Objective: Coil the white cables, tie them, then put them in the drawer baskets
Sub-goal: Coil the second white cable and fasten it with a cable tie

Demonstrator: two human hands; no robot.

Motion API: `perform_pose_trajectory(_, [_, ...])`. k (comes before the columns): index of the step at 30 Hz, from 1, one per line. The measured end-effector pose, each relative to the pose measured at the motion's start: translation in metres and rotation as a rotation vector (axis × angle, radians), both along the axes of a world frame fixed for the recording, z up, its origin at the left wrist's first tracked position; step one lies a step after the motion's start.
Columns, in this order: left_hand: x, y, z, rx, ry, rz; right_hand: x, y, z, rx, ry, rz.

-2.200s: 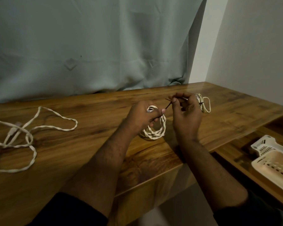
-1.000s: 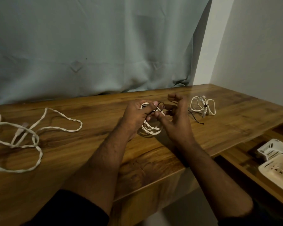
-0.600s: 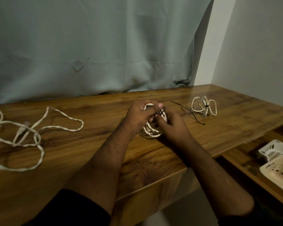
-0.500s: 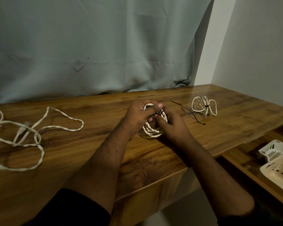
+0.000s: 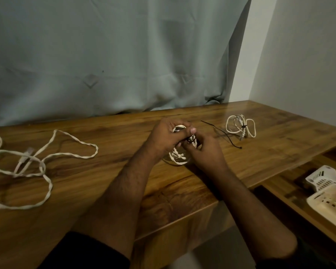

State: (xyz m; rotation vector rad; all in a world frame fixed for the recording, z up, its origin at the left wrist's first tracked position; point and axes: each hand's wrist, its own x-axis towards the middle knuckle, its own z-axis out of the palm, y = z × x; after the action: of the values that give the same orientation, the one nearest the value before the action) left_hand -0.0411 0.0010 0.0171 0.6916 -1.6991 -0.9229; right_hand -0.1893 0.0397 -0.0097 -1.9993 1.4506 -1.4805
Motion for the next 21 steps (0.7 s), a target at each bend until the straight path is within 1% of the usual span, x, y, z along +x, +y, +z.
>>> perform_pose_trajectory(2, [-0.001, -0.002, -0.002, -0.015, -0.027, -0.01, 0.0, -0.002, -0.001, 0.003, 0.01, -0.034])
perform_pose_trajectory(4, [-0.002, -0.001, -0.002, -0.015, -0.025, -0.005, -0.002, -0.006, -0.004, 0.039, -0.05, -0.029])
perform_pose_trajectory(7, [-0.004, 0.0, -0.001, -0.016, -0.026, 0.01, -0.002, -0.006, -0.004, 0.093, -0.241, 0.097])
perform_pose_trajectory(9, [-0.004, 0.0, -0.001, -0.009, -0.021, -0.004, -0.001, -0.004, -0.005, 0.097, -0.371, 0.223])
perform_pose_trajectory(12, [-0.001, 0.0, -0.001, -0.016, 0.009, 0.01, 0.005, 0.004, 0.002, 0.091, -0.455, 0.381])
perform_pose_trajectory(13, [0.001, -0.001, -0.001, -0.015, 0.027, 0.03, 0.006, 0.005, 0.005, 0.1, -0.53, 0.391])
perform_pose_trajectory(14, [0.002, -0.002, -0.001, -0.016, 0.041, 0.045, 0.005, 0.007, 0.008, 0.109, -0.606, 0.36])
perform_pose_trajectory(15, [0.003, -0.003, -0.001, -0.016, 0.046, 0.054, 0.004, 0.009, 0.011, 0.081, -0.637, 0.299])
perform_pose_trajectory(16, [0.003, -0.003, -0.002, -0.015, 0.04, 0.059, 0.0, 0.008, 0.012, 0.027, -0.615, 0.212])
perform_pose_trajectory(18, [0.0, -0.001, -0.002, -0.014, 0.007, 0.063, -0.006, 0.005, 0.011, -0.099, -0.494, 0.093])
perform_pose_trajectory(21, [-0.003, 0.0, -0.002, -0.004, -0.047, 0.05, -0.011, 0.003, 0.009, -0.133, -0.435, 0.05])
